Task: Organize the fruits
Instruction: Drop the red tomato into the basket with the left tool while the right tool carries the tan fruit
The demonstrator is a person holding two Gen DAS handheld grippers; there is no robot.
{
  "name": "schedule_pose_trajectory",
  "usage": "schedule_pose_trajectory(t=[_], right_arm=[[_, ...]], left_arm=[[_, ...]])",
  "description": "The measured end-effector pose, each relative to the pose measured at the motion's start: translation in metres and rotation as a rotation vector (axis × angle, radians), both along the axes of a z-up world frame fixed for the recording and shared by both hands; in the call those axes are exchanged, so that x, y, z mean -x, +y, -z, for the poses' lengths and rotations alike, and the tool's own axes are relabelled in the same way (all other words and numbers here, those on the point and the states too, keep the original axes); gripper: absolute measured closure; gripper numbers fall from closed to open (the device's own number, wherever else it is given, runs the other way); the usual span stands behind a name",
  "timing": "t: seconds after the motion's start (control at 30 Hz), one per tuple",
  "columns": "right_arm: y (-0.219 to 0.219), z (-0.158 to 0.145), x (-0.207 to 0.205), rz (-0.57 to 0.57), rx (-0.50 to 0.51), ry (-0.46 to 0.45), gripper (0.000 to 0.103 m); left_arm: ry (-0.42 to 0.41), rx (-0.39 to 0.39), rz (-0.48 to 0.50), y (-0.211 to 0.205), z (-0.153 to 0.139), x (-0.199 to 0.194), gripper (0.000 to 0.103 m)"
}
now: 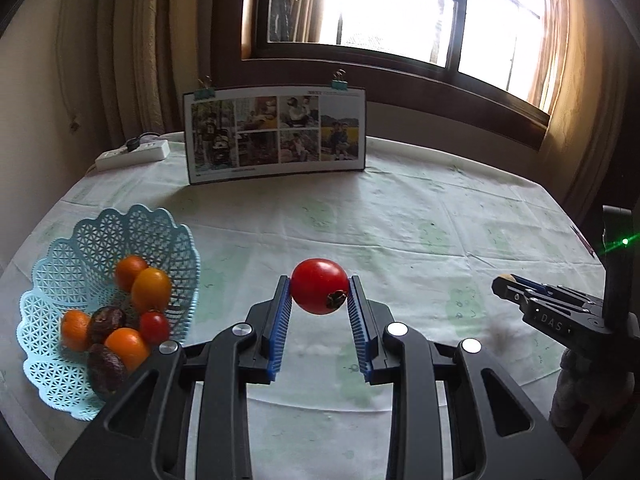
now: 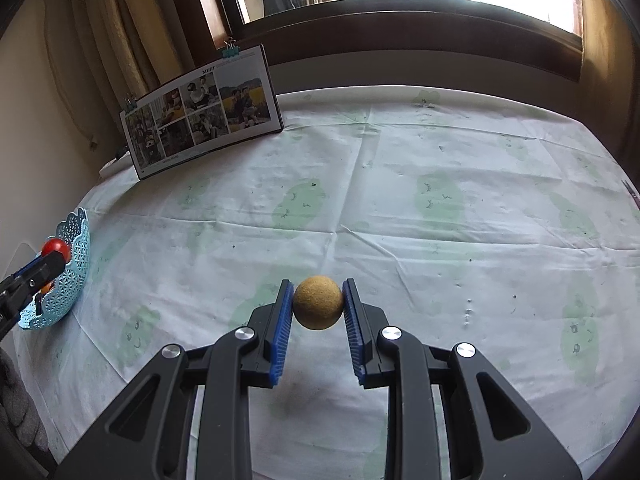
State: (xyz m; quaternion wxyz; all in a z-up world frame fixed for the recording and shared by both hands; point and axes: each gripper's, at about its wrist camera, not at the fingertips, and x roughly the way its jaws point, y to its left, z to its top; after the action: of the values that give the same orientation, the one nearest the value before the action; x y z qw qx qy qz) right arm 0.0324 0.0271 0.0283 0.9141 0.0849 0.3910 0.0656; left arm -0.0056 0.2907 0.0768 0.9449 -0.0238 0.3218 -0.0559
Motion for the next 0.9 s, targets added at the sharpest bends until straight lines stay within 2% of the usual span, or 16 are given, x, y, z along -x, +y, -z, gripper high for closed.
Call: schedule_pose_trajectory(t=[0.27,0.47,0.6,0.8,0.87,0.9], right_arm=[[0.01,-0.013,0.005,0.006,-0.015,-0.024,0.078],[0.035,-0.027,0.008,-0.029,0.002,-0.046,0.078],[0.056,-0.037,0.01,-0.058,0.012,-0.061,0.078],[0.091,-0.047,0.008,-0.109,0.009,-0.072,0.078],[0.104,-0.05,0.007,-0.128,0.008,-0.078,0.078],[0.109,-0.052,0.007,-0.138,0.009,-0.081,0.077]], left_arm=[[-0.056,0.006,-0.158,0.065,-0.013,0.0,0.074],[-0.062,0.012,-0.252,0.112,-0.011,-0.003,0.074],[-0.048,0.022,-0.296,0.142,-0.003,-0.007,0.074],[-0.019,0.038,-0.317,0.165,0.011,-0.011,0.074],[-0.018,0.045,-0.32,0.171,0.012,-0.009,0.072],[-0.021,0.052,-0.322,0.175,0.012,-0.008,0.067]])
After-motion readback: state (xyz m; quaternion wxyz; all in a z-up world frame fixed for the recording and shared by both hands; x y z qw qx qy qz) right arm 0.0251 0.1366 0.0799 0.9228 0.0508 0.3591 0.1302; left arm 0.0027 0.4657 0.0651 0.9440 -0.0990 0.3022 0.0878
